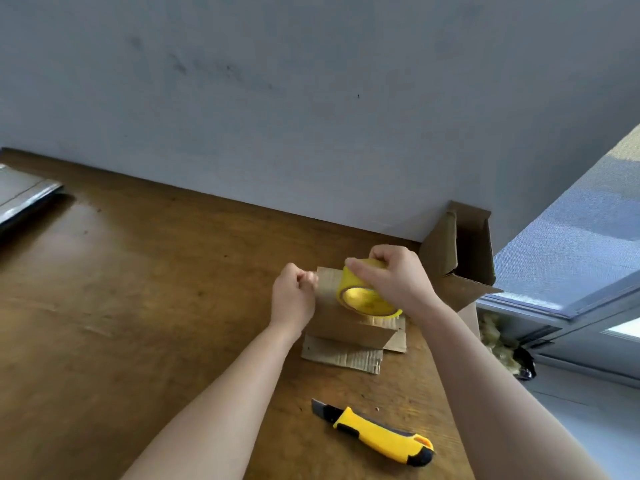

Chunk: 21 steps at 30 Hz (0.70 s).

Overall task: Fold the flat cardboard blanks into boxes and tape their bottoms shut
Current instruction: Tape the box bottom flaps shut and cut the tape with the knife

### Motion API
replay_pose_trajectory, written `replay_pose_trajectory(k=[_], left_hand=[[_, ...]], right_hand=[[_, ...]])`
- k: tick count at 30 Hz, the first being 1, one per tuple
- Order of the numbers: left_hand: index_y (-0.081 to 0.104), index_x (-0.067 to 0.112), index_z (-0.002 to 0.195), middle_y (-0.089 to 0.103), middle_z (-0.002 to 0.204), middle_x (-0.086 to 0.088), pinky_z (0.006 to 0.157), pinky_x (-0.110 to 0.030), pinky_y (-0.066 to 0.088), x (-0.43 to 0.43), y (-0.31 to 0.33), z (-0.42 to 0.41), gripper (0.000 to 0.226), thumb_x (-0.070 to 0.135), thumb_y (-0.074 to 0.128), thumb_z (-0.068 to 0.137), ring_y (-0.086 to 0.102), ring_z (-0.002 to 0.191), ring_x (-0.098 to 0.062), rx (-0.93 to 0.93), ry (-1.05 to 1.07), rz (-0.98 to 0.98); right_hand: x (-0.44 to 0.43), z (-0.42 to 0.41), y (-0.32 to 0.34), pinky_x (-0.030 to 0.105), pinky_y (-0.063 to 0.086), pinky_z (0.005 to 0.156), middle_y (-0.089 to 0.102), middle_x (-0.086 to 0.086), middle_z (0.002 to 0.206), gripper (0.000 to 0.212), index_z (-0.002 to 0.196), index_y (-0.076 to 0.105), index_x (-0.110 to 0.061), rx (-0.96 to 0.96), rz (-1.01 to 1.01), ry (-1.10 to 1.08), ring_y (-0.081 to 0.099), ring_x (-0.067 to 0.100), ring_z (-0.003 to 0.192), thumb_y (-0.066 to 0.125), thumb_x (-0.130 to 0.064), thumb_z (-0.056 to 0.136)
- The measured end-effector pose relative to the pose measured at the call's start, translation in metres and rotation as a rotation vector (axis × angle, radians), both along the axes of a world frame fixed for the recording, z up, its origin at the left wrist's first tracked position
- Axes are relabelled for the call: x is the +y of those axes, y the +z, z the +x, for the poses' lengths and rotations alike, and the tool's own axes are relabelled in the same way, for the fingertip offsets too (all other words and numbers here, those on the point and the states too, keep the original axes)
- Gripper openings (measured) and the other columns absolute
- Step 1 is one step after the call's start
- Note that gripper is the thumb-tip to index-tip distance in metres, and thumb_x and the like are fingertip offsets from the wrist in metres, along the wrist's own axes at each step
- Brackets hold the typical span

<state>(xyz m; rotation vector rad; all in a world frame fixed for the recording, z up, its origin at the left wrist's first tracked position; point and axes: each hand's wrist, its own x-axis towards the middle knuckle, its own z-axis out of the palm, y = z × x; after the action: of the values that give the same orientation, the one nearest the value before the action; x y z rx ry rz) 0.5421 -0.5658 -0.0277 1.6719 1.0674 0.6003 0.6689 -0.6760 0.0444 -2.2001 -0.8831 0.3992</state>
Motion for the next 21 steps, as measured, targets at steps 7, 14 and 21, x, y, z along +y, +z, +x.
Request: replay_pose_trajectory(k=[7,14,21], left_hand=[[0.055,0.002,0.081,0.065,0.080,-0.009,0.055,-0.021,0.044,0.004,0.000,0.003,0.023,0.014,0.045,0.098,0.058,0.068,-0.014,0.003,0.079,-0.115],[0.055,0.006,0.085,0.063,0.076,-0.008,0.045,-0.025,0.048,0.022,-0.002,0.002,0.021,0.015,0.044,0.099,0.057,0.058,-0.016,0.067,0.058,-0.282],[0.048,0.011,0.076,0.054,0.073,-0.008,0.047,-0.028,0.038,0.022,-0.013,0.001,0.025,0.018,0.044,0.099,0.050,0.062,-0.019,0.186,0.005,-0.263]], right_hand=[[0.015,-0.014,0.004,0.023,0.027,0.046,0.050,-0.008,0.056,0.045,0.057,0.045,-0.020,-0.314,-0.240,-0.004,0.045,0.010,0.054,0.061,-0.058,0.076],[0.027,-0.017,0.007,0.022,0.031,0.048,0.051,-0.009,0.064,0.036,0.071,0.059,-0.023,-0.324,-0.339,0.055,0.046,0.010,0.057,0.057,-0.058,0.080],[0.037,-0.020,0.008,0.022,0.030,0.047,0.051,-0.009,0.068,0.030,0.081,0.060,-0.027,-0.360,-0.391,0.107,0.050,0.016,0.065,0.056,-0.057,0.079]])
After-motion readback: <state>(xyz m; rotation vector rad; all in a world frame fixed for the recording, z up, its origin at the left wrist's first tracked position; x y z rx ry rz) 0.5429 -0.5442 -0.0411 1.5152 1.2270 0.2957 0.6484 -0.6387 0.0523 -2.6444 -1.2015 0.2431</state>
